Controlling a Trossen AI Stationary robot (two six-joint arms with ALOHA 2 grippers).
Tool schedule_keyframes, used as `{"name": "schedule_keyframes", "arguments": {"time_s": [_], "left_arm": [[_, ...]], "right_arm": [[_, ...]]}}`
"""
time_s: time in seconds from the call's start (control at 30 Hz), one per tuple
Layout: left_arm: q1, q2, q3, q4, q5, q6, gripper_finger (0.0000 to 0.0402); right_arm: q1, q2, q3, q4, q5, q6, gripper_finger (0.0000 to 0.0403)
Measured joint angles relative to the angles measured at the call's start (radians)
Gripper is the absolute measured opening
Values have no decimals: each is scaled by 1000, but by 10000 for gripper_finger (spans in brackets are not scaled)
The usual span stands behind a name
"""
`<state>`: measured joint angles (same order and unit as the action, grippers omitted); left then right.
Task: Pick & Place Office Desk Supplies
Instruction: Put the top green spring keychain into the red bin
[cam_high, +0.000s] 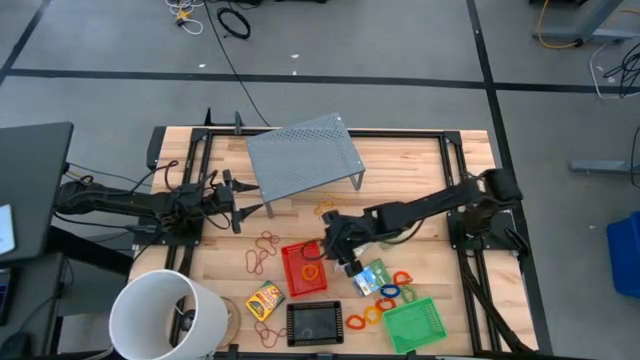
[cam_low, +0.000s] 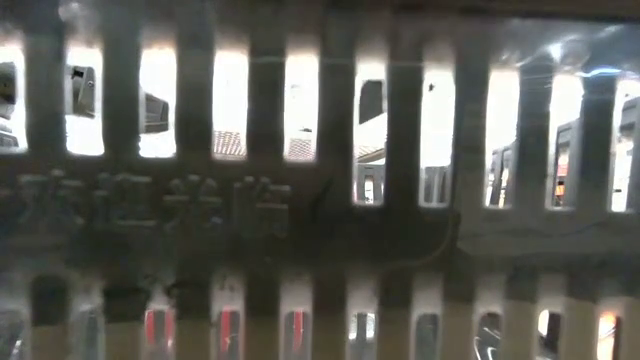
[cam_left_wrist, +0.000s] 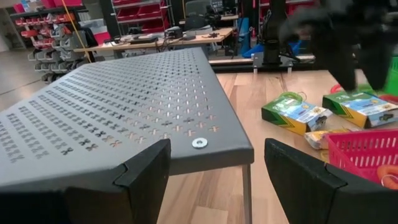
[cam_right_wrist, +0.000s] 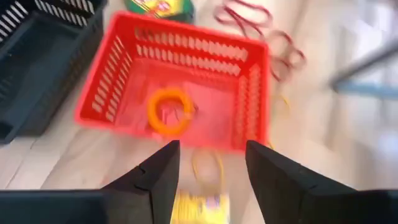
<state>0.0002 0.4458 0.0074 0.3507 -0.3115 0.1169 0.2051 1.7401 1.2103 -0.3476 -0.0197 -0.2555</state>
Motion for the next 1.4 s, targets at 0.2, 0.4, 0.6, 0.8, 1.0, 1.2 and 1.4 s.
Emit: {"name": "schedule_keyframes", "arguments": {"time_s": [0.2,0.4,0.6,0.8,1.0,1.2,1.4], "left_arm": [[0,0,0,-2,0,-9,262],[0,0,0,-9,0,-14,262],[0,0,0,-19,-1,-16,262],[0,0,0,-19,-2,-16,262],[0,0,0,-21,-2,-16,262],[0,0,0,-30,-3,-16,262],[0,0,0,-32,-3,-16,262]], "right_arm": [[2,-82,0,-319,97,133,185],[1,-94,-21,-535,158,241,185],[0,-95,-125,-562,151,290,185],[0,-95,-231,-565,129,339,185],[4,-95,-301,-514,68,366,185],[15,-97,-369,-367,51,369,185],[21,-99,-387,-337,57,372,163]]}}
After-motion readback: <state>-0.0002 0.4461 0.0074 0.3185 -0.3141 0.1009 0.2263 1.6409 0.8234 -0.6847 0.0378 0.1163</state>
